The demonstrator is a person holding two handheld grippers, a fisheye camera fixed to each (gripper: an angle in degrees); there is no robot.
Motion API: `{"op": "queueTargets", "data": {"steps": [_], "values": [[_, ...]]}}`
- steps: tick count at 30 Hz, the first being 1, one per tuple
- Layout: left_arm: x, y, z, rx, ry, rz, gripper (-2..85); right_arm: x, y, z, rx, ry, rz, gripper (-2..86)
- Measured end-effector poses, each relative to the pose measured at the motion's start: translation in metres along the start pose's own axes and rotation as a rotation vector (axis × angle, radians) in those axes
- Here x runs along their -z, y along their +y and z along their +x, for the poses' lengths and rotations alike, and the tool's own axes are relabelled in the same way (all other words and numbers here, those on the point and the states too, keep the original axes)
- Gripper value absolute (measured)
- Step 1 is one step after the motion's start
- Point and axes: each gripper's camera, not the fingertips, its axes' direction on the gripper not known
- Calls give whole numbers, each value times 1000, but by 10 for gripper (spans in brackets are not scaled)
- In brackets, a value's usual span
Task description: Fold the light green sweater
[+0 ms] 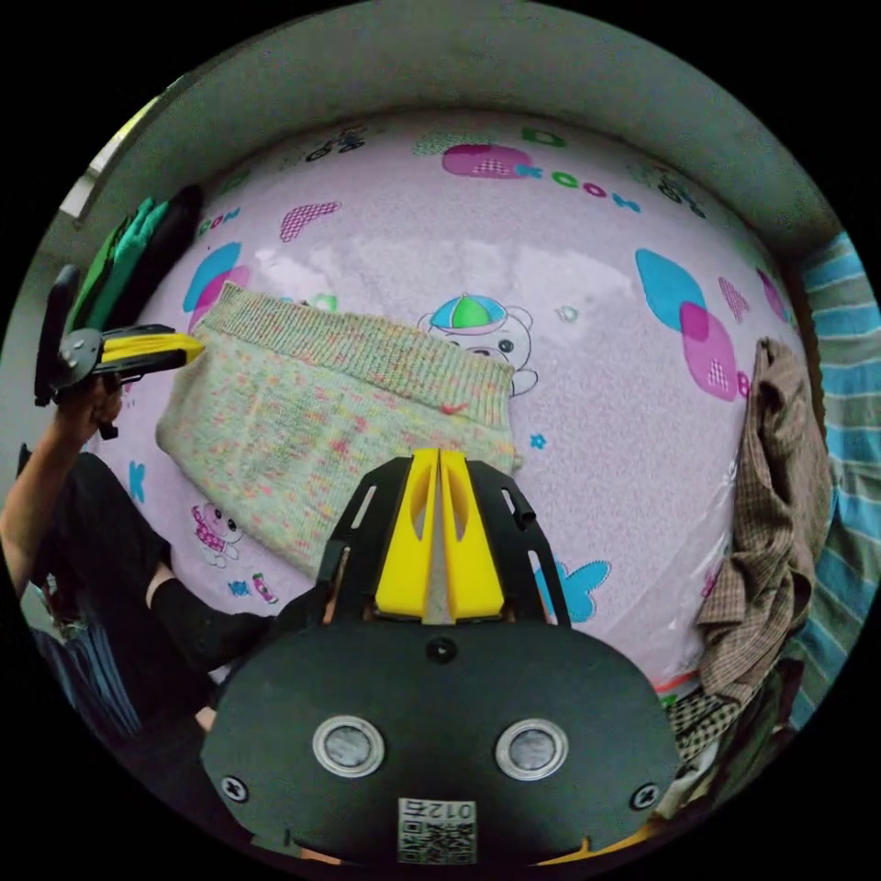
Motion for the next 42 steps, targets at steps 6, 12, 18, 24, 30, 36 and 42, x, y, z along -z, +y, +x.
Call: {"op": "queueTargets", "data": {"steps": [6, 12, 18, 24, 30, 36, 42], "values": [[-17, -19, 8, -12, -34, -37, -1, -19, -16, -5, -11, 20, -58, -10], [-16, -27, 3, -21, -9, -78, 0, -23, -14, 3, -89, -64, -66, -10], [1, -26, -25, 70, 17, 22, 2, -5, -8, -6, -65, -39, 108, -9], [-27, -52, -27, 29, -28, -60, 1, -42, -17, 1, -71, 2, 0, -10], [-37, -62, -40, 2, -54, -88, 0, -61, -8, 19, -91, -49, 13, -9], [-25, -34, -79, 79, 63, -82, 6, -58, 32, 55, -177, -142, 58, 5], [-43, 28, -142, 228, 354, -60, 43, -87, 99, 126, -397, -492, 120, 89]]}}
